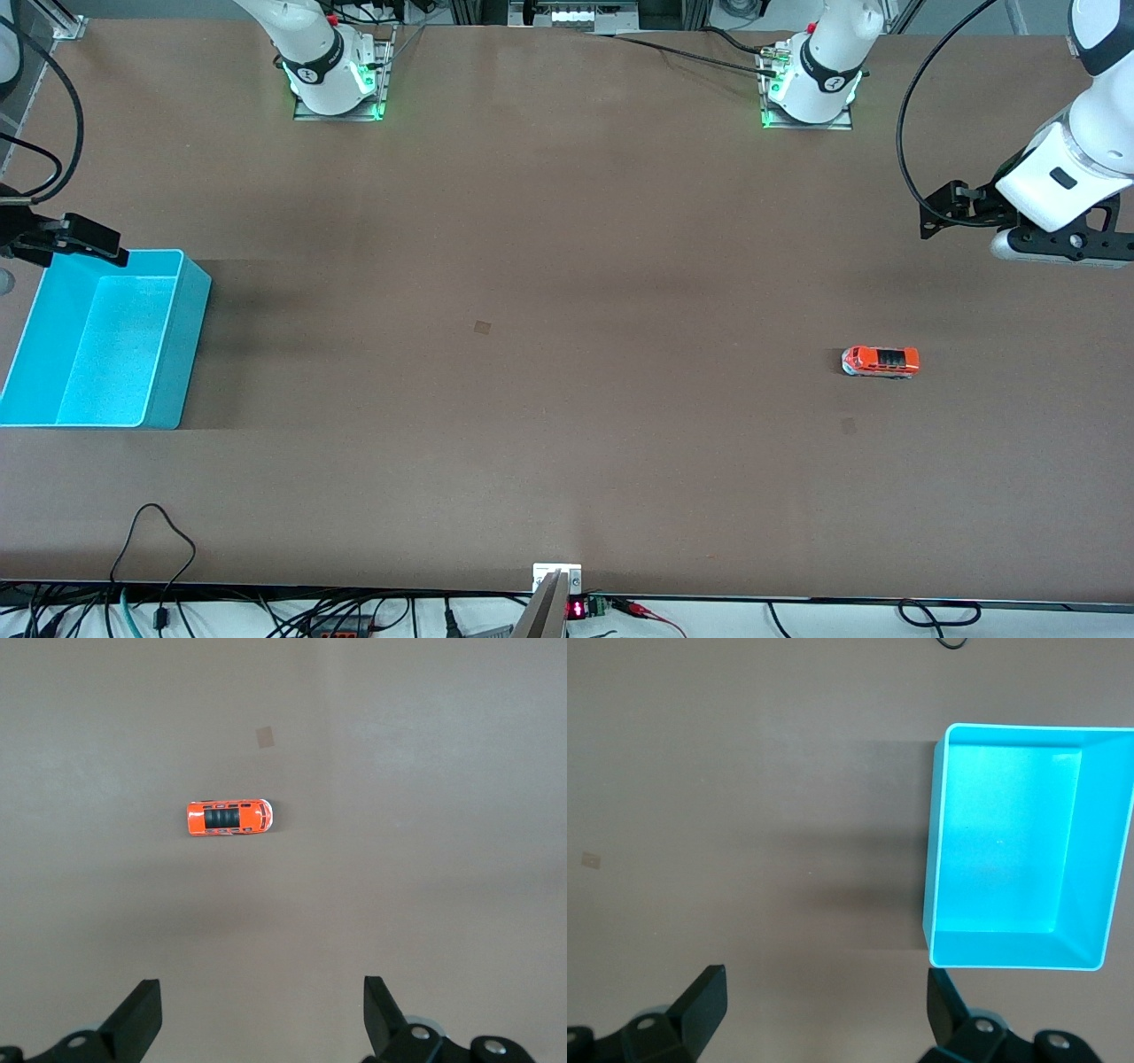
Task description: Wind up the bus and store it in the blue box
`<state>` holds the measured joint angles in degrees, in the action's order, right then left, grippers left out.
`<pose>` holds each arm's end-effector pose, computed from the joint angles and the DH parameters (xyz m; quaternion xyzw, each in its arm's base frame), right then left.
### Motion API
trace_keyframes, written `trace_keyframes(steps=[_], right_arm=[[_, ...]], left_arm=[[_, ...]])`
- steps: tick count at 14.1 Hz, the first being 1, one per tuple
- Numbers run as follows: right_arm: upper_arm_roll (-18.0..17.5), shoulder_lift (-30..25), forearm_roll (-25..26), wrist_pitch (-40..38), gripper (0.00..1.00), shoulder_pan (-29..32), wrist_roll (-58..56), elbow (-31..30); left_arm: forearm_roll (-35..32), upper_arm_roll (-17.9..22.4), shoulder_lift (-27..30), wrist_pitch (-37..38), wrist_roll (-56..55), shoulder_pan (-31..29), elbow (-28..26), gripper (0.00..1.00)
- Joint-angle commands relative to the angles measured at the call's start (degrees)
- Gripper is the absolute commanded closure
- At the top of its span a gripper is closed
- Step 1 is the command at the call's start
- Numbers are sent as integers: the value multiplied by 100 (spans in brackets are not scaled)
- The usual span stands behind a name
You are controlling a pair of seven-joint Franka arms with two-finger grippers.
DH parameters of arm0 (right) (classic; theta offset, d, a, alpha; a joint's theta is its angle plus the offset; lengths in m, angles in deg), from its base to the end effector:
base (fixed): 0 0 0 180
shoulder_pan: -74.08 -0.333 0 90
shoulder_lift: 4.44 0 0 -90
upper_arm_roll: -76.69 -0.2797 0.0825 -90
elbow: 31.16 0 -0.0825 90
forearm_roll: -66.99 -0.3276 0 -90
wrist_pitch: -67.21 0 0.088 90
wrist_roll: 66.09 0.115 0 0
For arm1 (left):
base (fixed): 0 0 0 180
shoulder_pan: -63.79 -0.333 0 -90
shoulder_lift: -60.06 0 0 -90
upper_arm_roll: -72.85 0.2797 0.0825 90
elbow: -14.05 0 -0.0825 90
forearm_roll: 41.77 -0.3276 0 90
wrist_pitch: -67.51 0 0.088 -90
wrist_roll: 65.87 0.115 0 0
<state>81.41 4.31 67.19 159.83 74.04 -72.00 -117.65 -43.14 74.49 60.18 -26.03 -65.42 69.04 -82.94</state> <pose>0.5388 -0.0415 0.5305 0.9996 0.0112 -0.0232 0.0059 0.4974 -0.0287 0.5357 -0.9988 0.0365 0.0287 0.0127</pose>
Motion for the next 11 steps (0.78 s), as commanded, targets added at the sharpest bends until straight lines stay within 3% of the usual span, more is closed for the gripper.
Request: trace_keyframes(steps=[1,11], right_arm=[[11,22,-56,-25,0,-49,82,115],[37,144,-65,-7,0,12,46,106]], left_arm=[[75,64,-100,161,-37,46,216,0],[66,56,-153,275,-54,46,312,0]])
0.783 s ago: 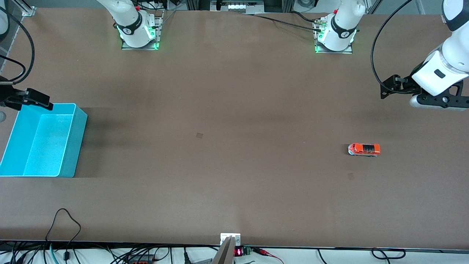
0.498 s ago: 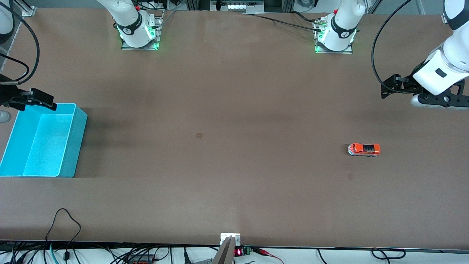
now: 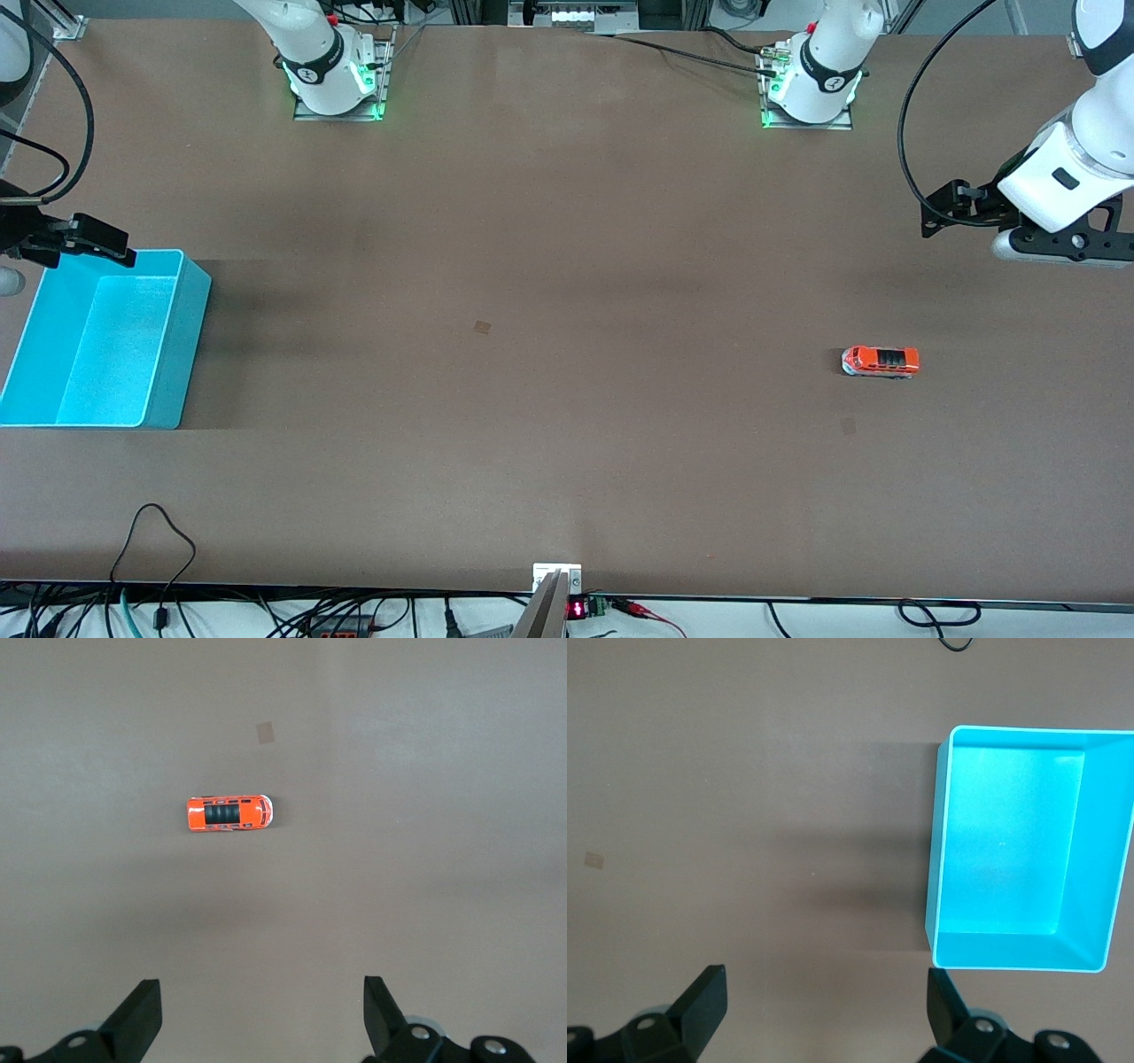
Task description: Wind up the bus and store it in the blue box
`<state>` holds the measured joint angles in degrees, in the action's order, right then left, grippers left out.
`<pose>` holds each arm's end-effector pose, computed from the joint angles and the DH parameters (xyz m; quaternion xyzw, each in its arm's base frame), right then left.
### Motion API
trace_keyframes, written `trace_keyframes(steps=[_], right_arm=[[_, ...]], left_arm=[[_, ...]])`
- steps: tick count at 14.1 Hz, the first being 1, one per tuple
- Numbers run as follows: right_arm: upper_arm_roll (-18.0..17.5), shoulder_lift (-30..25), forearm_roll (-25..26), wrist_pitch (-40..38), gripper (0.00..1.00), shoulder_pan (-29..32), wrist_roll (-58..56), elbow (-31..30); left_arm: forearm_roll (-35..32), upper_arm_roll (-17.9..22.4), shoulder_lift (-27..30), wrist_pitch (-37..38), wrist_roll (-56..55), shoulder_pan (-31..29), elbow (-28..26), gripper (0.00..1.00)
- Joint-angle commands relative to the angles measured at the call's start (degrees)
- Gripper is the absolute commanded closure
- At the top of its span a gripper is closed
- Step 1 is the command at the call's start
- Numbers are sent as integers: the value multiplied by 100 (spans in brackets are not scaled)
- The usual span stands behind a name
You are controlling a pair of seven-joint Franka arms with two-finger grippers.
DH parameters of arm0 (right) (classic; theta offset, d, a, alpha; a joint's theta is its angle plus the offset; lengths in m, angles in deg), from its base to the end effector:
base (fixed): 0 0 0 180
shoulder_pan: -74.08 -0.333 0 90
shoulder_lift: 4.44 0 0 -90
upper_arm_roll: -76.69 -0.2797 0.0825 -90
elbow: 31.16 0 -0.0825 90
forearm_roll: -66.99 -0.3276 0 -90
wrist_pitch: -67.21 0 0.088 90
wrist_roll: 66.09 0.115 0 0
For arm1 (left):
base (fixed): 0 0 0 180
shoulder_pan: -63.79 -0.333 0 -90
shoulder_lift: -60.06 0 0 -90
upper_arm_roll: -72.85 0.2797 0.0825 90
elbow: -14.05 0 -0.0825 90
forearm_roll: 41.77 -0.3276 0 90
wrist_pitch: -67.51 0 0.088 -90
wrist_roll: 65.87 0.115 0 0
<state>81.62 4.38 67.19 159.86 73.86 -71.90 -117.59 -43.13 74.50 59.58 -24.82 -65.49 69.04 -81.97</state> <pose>0.5392 -0.0417 0.5303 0.9997 0.0101 -0.0231 0.0063 0.4983 -0.0287 0.5358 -0.9986 0.0356 0.0360 0.0130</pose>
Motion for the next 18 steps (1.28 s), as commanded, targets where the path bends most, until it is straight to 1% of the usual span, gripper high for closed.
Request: trace_keyframes(steps=[1,4,6,8,10,11,13,14,16,18], right_arm=[[25,207,-56,-37,0,31,36,100],[42,629,32,-159,0,65,-367,47],[51,630,32,-169,0,127,-412,38],[51,630,84,-247,0,127,-403,38],[51,656,478,-309,0,119,-857,38],[51,647,533,-335,0,101,-1034,38],[43,647,524,-344,0,92,-984,38],[42,656,446,-344,0,118,-1027,38],[42,656,437,-344,0,101,-1001,38],[42,656,436,-344,0,83,-983,38]], left_arm=[[74,46,-93,294,-4,46,215,0],[83,2,-93,1162,40,107,338,0],[92,-68,-102,1742,128,143,321,0],[92,-199,-102,1912,749,151,294,0],[92,-200,-232,1895,1994,108,233,0],[40,-200,-355,1851,2505,99,233,0],[-13,-191,-602,1676,3175,73,206,0],[-66,-191,-785,1423,3578,64,197,0],[-460,-191,-1181,730,4683,-24,162,0],[-497,-191,-1532,-87,5792,-330,118,0]])
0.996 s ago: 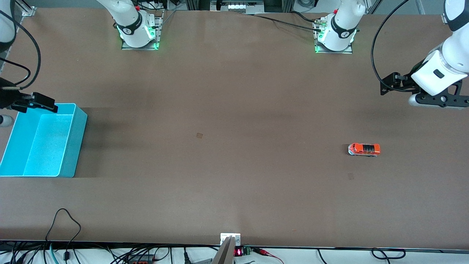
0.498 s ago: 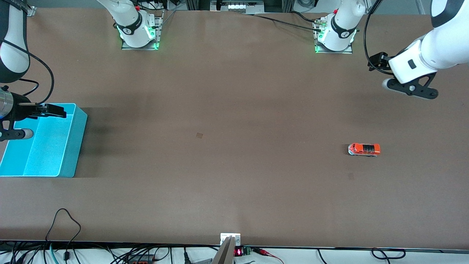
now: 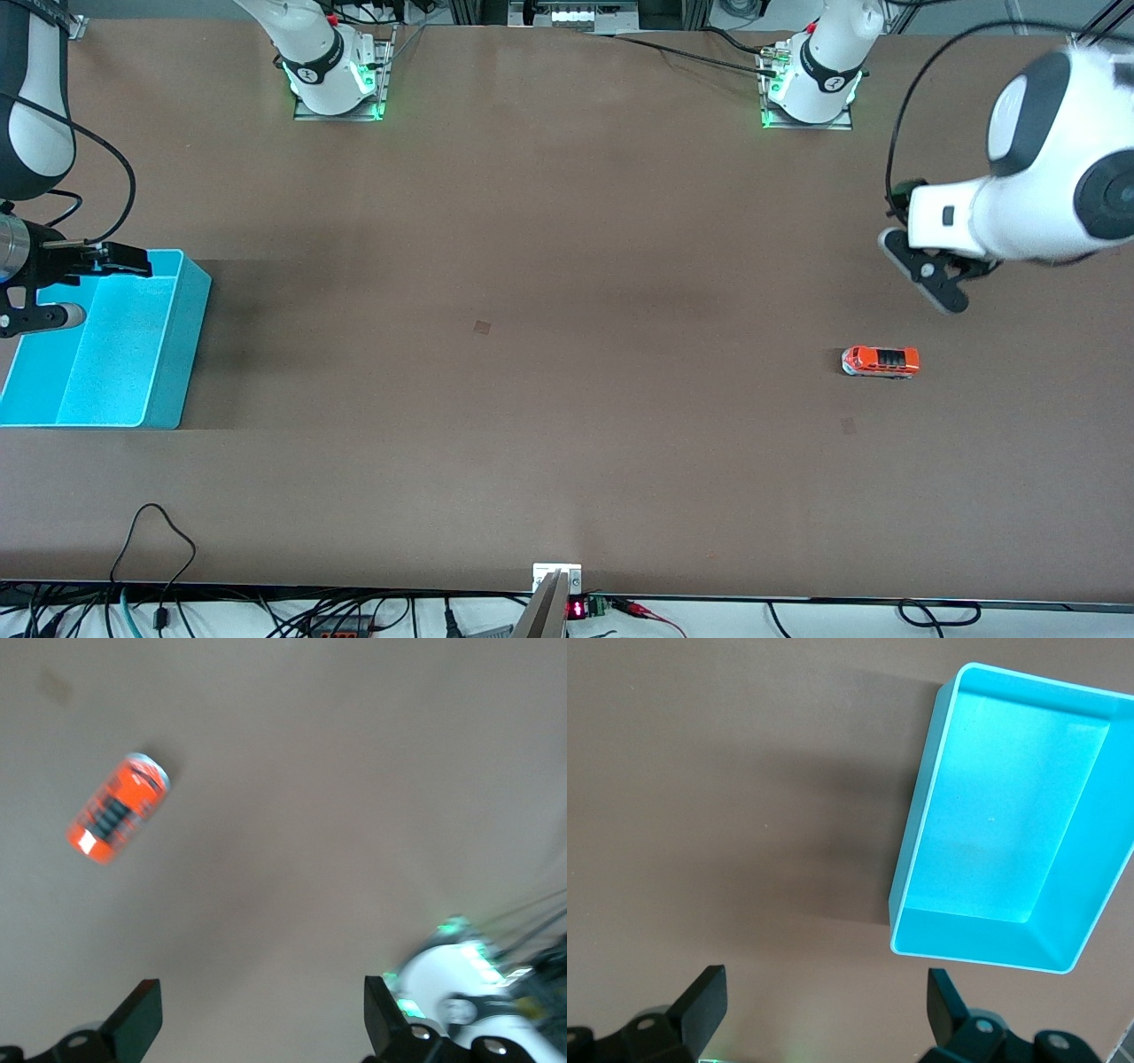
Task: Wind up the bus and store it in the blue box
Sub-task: 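Lower the left gripper down over the orange toy bus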
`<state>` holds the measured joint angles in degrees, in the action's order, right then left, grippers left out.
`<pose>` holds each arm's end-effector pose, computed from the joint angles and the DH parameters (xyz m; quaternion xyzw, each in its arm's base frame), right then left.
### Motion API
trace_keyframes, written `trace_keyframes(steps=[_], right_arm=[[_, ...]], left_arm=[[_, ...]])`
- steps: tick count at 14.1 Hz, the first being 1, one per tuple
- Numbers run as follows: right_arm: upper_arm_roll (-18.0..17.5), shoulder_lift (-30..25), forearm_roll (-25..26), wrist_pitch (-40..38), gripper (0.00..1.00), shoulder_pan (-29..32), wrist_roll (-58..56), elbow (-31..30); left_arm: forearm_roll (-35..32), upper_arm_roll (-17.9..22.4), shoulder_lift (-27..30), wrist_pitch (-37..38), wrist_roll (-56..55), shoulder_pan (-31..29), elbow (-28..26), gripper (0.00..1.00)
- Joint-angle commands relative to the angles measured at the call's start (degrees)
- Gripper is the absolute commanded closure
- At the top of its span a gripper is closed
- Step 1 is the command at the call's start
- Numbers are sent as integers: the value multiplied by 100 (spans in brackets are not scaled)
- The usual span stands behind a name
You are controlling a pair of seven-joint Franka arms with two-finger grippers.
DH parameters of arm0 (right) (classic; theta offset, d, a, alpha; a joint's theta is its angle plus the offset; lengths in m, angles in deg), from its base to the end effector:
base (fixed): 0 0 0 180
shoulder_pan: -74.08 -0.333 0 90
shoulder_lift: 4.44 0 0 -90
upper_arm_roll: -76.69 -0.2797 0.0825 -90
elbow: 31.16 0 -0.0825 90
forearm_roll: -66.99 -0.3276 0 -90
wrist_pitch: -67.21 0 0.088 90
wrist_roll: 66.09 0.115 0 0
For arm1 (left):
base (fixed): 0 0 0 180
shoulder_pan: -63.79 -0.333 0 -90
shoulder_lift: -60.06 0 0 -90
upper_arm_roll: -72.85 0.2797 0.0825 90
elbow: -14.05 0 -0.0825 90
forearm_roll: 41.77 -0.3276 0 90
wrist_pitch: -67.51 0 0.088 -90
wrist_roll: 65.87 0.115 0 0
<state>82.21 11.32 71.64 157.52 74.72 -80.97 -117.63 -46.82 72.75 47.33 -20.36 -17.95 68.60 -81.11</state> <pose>0.5517 -0.0635 0.4616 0.9900 0.0803 -0.1111 0.0338 0.5216 -0.0343 0.4278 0.8784 -0.4431 -0.1775 0.0232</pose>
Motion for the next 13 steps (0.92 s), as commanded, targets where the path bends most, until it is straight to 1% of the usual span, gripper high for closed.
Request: trace_keyframes(steps=[1,3,4,5,6,8,10,13], right_arm=[[-25,-46,0,-120,0,-12,-67,43],[-33,-55,-35,-111,0,-12,63,43],[-34,-55,-252,-120,0,5,491,34],[-34,-55,-585,-216,0,23,1139,34],[-34,-55,-676,-356,0,14,1363,34],[-42,-55,-650,-357,0,-3,1348,51],[-51,-55,-641,-357,0,-3,1339,60],[-51,-55,-650,-383,0,14,1339,51]], left_arm=[[-137,-16,-570,-939,1609,-479,41,0],[-251,-7,-914,-1625,2770,-604,32,0],[-477,-16,-1064,-1915,3166,-586,24,0],[-532,-16,-1196,-2231,3492,-621,-46,0],[-532,-16,-1232,-2548,3757,-734,-256,0],[-532,-25,-1215,-3329,4074,-832,-800,0],[-532,-25,-1189,-4016,4093,-945,-1336,0],[-524,-42,-1276,-4711,4093,-1034,-1777,0]])
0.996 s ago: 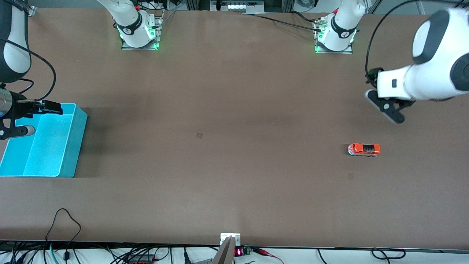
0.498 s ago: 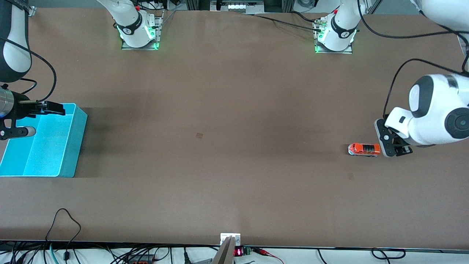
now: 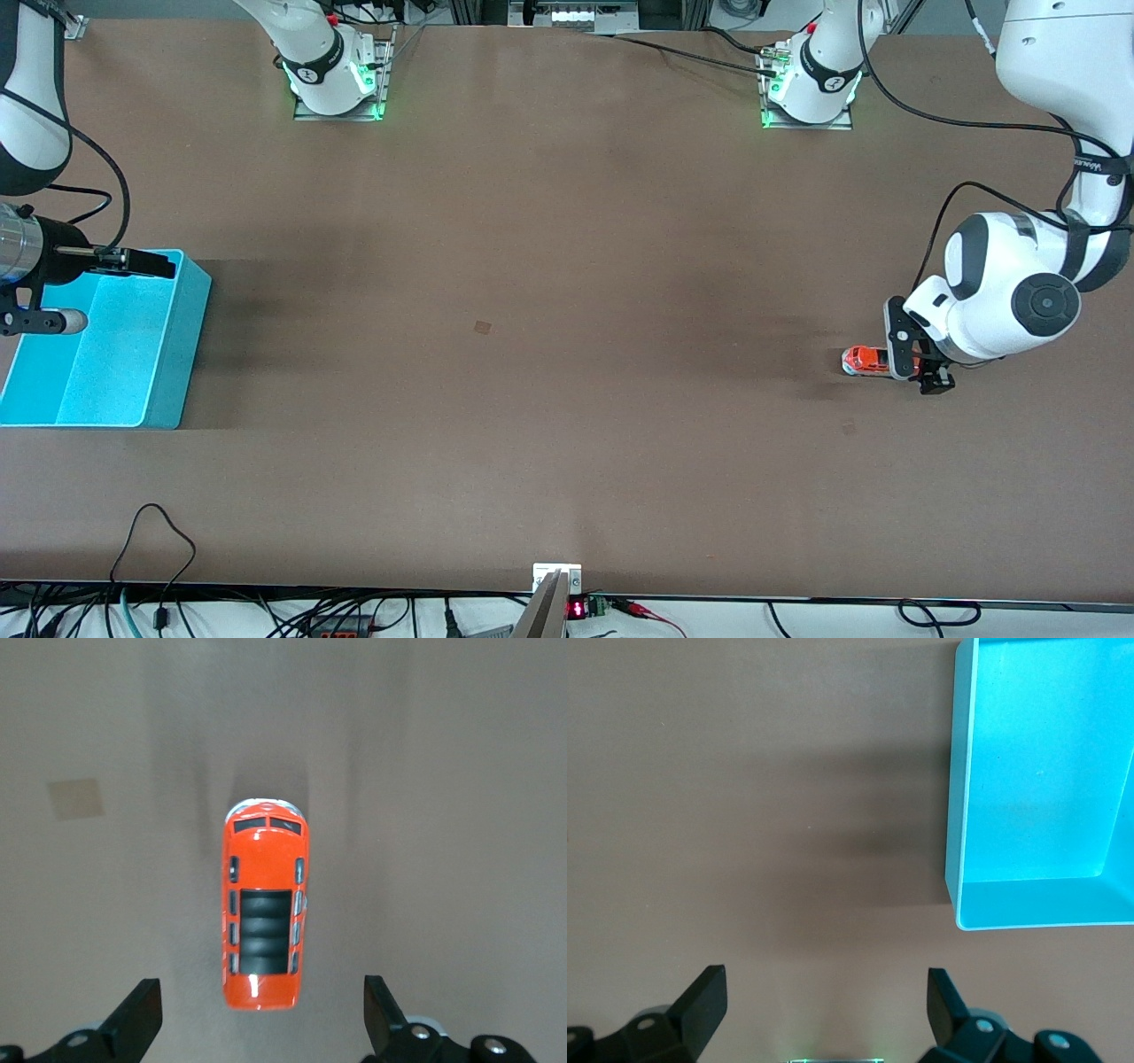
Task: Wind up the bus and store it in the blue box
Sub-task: 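Lower the left gripper down over the orange toy bus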
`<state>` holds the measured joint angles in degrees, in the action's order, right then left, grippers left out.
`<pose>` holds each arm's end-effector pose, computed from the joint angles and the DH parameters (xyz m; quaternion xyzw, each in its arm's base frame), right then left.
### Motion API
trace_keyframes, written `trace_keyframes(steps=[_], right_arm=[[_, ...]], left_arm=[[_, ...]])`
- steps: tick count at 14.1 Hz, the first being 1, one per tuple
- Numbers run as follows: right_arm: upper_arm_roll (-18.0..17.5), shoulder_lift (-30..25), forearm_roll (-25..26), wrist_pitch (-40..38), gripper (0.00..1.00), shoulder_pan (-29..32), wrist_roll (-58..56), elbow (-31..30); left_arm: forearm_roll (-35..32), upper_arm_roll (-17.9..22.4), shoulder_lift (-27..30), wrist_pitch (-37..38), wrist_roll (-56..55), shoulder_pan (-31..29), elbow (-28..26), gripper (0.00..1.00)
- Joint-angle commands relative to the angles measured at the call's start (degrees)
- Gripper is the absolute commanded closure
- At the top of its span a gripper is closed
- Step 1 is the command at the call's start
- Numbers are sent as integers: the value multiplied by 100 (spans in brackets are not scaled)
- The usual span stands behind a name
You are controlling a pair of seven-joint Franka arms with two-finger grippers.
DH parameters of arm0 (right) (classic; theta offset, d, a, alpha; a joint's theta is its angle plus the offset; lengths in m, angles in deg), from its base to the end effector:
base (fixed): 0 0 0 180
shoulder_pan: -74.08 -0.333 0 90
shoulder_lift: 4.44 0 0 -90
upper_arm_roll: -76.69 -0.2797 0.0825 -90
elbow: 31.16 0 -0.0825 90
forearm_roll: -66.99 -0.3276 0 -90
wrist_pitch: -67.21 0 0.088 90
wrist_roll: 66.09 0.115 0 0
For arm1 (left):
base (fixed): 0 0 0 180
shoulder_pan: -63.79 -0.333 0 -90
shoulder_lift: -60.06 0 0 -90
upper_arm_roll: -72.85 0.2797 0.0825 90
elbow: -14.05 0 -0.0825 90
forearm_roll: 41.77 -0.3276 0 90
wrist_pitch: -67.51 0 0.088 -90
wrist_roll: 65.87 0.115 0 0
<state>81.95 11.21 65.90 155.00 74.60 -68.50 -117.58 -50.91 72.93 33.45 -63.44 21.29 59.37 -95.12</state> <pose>0.5472 -0.0481 0.4596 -0.9919 0.0298 0.1236 0.0058 0.5628 0.0489 0.2471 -0.7117 0.6988 0.0710 0.0104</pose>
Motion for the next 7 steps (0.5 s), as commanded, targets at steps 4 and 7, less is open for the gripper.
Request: trace_keyframes(steps=[4,7], right_arm=[[-34,-62,-85,-297,0,-17,144,38],[-34,-62,-50,-448,0,-87,92,55]], left_arm=[[-71,-262,6,-984,160,-173,-641,1],[-71,-333,-11,-1142,160,-182,-606,4]])
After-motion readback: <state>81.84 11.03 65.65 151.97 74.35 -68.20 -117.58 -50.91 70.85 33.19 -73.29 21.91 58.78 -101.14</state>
